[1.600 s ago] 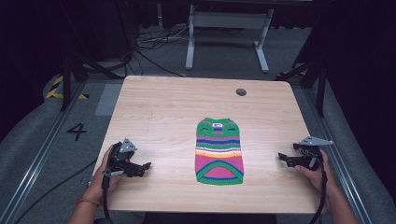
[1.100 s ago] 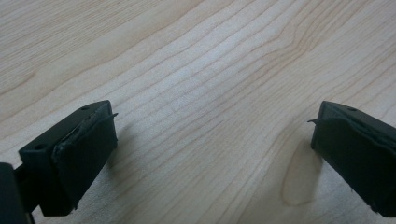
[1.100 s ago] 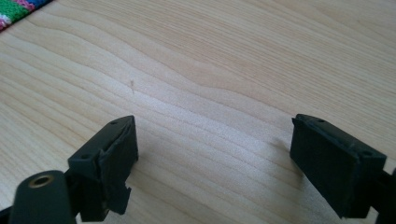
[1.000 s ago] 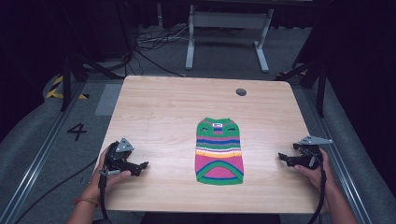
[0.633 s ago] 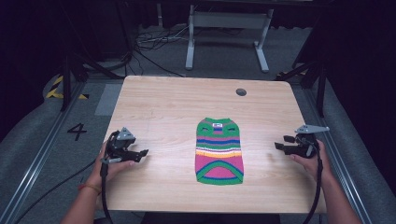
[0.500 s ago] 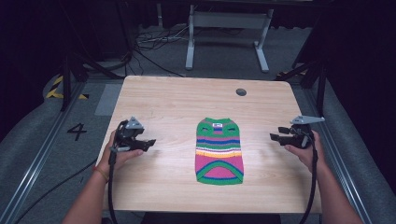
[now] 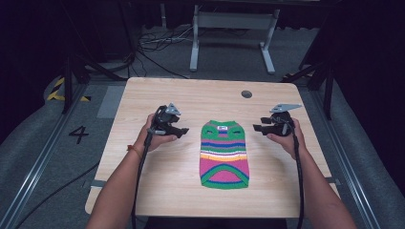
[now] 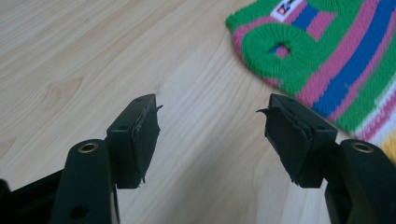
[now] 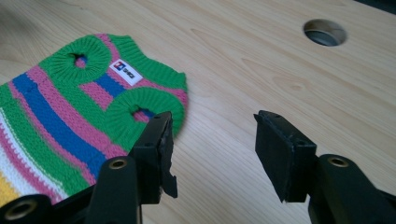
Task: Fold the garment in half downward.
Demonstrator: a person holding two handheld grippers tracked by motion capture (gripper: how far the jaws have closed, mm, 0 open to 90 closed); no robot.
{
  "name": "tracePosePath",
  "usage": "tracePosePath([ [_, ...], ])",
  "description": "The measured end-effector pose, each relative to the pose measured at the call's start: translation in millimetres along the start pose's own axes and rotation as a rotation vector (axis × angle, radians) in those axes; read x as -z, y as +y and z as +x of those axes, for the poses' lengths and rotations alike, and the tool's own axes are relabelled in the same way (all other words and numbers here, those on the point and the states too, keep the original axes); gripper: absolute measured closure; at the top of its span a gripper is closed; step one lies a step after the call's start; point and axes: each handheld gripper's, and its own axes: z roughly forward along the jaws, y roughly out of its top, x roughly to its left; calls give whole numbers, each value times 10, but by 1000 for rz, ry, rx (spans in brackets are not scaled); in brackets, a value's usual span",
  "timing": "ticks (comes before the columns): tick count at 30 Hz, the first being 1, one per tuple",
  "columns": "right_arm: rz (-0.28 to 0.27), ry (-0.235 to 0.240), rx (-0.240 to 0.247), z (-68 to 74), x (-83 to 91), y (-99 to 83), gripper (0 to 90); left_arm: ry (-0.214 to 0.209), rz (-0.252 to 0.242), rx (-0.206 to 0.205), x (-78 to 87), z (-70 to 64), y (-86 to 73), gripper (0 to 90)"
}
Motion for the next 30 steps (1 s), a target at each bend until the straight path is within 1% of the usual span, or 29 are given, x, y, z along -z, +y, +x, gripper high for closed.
tracePosePath([
  [1, 9, -2, 10, 23, -54, 19, 482, 2, 1, -4, -50, -2, 46, 356],
  [2, 15, 0, 12, 43, -104, 35, 487, -8, 0, -2, -113, -7, 100, 356],
  [4, 20, 9, 20, 86, -218, 81, 491, -12, 10, -8, -203, -11, 181, 360],
  [5, 21, 10, 17, 96, -248, 95, 491, -14, 9, -4, -248, -13, 219, 358],
  [6, 18, 17, 13, 104, -290, 112, 493, -27, 9, 0, -283, -13, 254, 358],
  [7, 17, 20, 13, 117, -331, 124, 496, -22, -2, 5, -322, -23, 284, 358],
  [8, 31, 25, 10, 127, -379, 138, 494, -23, 10, 2, -357, -30, 317, 369],
  [10, 43, 26, 10, 144, -464, 162, 495, -23, 13, 9, -450, -36, 370, 361],
  [13, 58, 25, 11, 169, -570, 208, 504, -32, 15, 28, -560, -35, 420, 360],
  [14, 66, 23, 16, 169, -601, 224, 510, -20, 9, 27, -605, -40, 435, 360],
  [15, 66, 23, 16, 169, -601, 224, 510, -20, 9, 27, -605, -40, 435, 367],
  [16, 72, 16, 21, 173, -623, 237, 525, -17, 20, 48, -671, -40, 457, 367],
  [17, 84, 4, 17, 180, -654, 254, 533, -11, 19, 71, -731, -41, 477, 364],
  [18, 92, 1, 19, 183, -677, 267, 538, -3, 16, 74, -766, -43, 488, 367],
  [19, 92, 3, 17, 187, -688, 273, 545, 1, 25, 79, -807, -49, 505, 375],
  [21, 93, -13, 10, 186, -726, 279, 551, 8, 29, 77, -881, -66, 534, 382],
  [23, 103, -18, 0, 173, -773, 263, 553, -6, 28, 88, -918, -68, 546, 394],
  [25, 106, -6, -18, 158, -814, 243, 551, -6, 36, 88, -950, -85, 549, 396],
  [26, 102, -6, -17, 150, -833, 233, 541, -12, 41, 92, -966, -93, 551, 412],
  [28, 90, -4, -33, 130, -853, 225, 538, -15, 47, 89, -999, -111, 556, 440],
  [30, 89, 11, -39, 105, -862, 218, 549, -27, 36, 88, -1008, -129, 552, 498],
])
